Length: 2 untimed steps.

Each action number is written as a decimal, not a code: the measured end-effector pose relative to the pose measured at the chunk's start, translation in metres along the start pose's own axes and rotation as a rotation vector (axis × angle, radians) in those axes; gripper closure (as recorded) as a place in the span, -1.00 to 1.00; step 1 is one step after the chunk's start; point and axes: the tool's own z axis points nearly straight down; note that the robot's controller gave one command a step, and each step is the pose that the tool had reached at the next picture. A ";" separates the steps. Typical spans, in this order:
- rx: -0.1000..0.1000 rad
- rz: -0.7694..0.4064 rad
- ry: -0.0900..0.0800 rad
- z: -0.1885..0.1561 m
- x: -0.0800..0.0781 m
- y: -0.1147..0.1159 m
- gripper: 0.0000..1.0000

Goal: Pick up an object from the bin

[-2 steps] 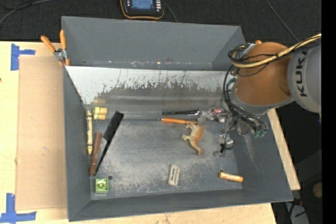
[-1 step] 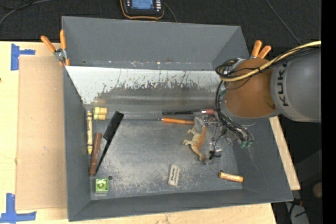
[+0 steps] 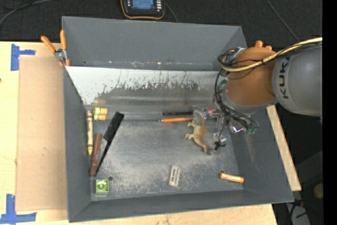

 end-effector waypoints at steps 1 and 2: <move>-0.004 0.165 0.004 0.000 0.025 0.021 1.00; -0.004 0.165 0.004 0.000 0.025 0.021 1.00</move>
Offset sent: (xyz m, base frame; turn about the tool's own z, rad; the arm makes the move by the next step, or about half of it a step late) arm 0.0000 0.0000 0.0000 0.0000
